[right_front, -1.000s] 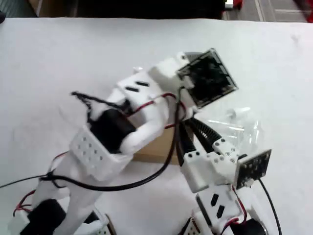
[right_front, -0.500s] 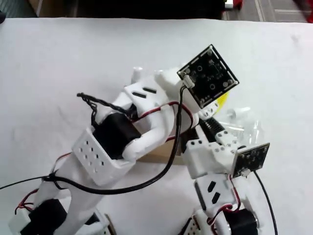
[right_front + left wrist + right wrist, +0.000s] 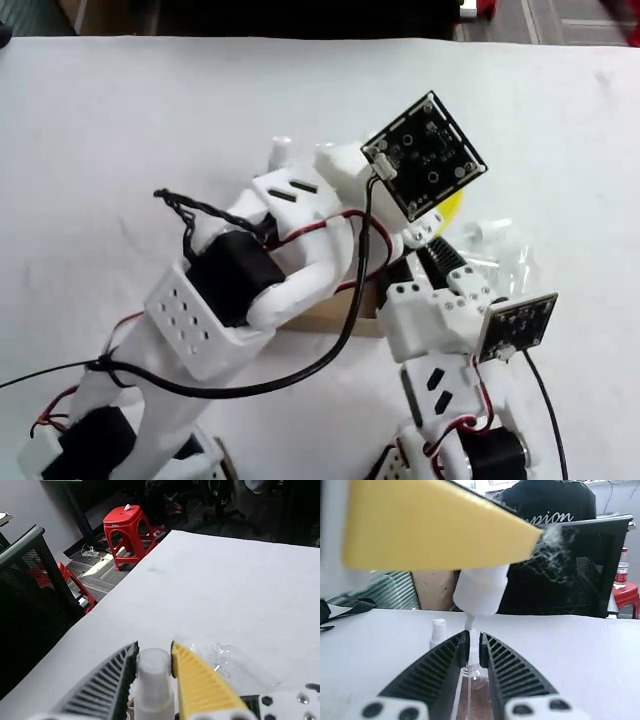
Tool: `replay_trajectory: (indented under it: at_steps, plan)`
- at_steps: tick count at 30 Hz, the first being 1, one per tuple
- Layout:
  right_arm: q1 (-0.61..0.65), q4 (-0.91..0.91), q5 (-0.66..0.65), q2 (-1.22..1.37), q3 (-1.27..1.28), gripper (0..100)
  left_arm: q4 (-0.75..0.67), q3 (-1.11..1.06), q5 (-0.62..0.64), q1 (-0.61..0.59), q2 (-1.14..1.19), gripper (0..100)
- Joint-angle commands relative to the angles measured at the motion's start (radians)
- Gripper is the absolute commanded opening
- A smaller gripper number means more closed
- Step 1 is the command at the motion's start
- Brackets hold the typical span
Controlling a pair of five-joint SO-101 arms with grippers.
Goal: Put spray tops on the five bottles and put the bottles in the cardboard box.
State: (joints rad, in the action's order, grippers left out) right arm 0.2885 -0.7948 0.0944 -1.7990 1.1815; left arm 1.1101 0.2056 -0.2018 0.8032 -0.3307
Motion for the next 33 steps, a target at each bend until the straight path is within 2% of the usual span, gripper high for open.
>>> replay_trajectory:
  at_steps: [1, 4, 11, 18, 23, 26, 30, 33]
  plan:
    - [-0.108, 0.024, 0.008, -0.008, 0.012, 1.9, 0.058, 0.046, 0.017, 0.056, -0.007, 2]
    - [-0.174, 0.073, 0.009, -0.008, 0.046, 1.9, 0.069, 0.049, 0.015, 0.074, -0.007, 2]
    - [-0.18, 0.104, 0.009, -0.008, 0.077, 1.9, 0.097, 0.046, 0.008, 0.064, -0.007, 2]
    - [-0.188, 0.012, 0.009, -0.01, 0.044, 1.9, -0.021, 0.117, -0.029, -0.116, -0.007, 2]
    - [-0.191, -0.062, 0.003, -0.008, 0.003, 1.9, 0.071, 0.279, -0.034, -0.163, -0.007, 2]
    - [-0.213, 0.067, 0.0, -0.008, 0.112, 1.9, 0.133, 0.371, -0.035, -0.17, -0.001, 2]
    - [-0.294, 0.427, 0.0, -0.007, 0.354, 2.0, 0.141, 0.399, -0.038, -0.228, 0.002, 2]
    - [-0.314, 0.661, -0.002, -0.005, 0.489, 2.3, 0.183, 0.399, -0.106, -0.265, 0.004, 2]
